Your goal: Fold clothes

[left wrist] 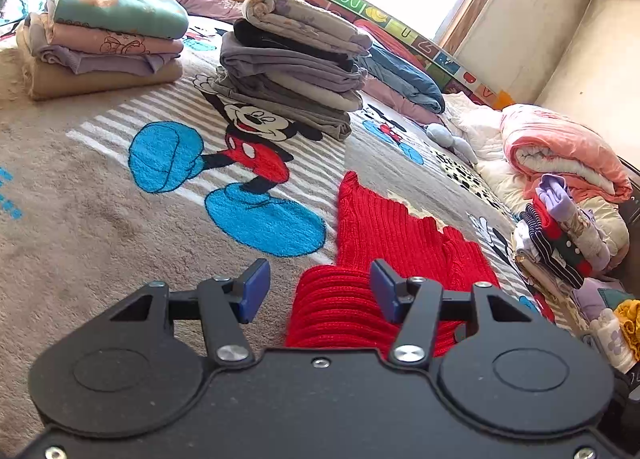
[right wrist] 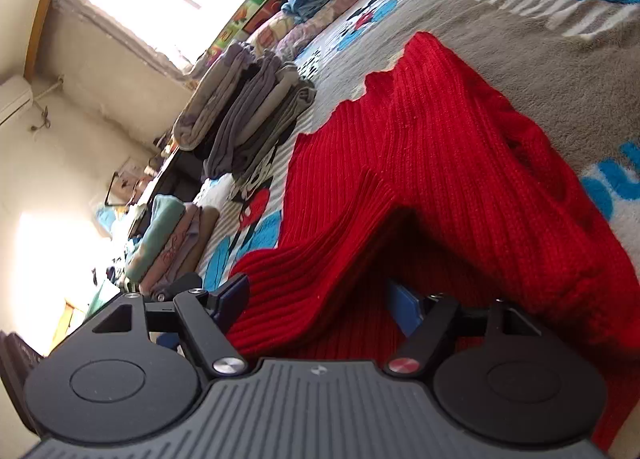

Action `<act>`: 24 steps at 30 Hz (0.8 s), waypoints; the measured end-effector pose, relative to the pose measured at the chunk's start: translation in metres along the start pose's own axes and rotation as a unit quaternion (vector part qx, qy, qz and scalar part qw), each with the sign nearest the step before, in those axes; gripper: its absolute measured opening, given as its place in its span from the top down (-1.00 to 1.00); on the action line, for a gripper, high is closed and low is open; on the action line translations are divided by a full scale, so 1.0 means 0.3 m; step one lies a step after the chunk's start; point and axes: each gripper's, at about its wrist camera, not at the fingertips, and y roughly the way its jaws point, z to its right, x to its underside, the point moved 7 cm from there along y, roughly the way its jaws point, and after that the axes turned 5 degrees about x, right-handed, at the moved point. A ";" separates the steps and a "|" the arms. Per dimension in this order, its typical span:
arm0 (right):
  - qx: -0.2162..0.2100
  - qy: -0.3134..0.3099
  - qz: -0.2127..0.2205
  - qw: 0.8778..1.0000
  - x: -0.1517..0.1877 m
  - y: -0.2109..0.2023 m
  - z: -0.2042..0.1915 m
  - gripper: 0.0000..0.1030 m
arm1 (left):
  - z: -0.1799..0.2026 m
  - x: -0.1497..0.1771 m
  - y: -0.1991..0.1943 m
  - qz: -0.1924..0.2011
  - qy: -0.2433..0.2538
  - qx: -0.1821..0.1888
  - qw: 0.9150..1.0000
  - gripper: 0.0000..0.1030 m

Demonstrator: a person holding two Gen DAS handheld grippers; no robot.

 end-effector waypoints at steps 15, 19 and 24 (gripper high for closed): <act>-0.074 -0.003 0.091 0.993 -0.122 -0.046 -0.094 0.76 | -0.049 -0.013 -0.002 0.004 -0.044 0.020 0.999 -0.05; -0.093 -0.027 0.129 0.987 -0.243 -0.144 -0.111 0.77 | -0.017 0.002 0.006 -0.003 -0.033 0.035 0.999 -0.05; -0.095 -0.017 0.163 0.982 -0.358 -0.256 -0.041 0.77 | 0.057 0.030 0.011 -0.010 0.008 0.066 0.998 -0.04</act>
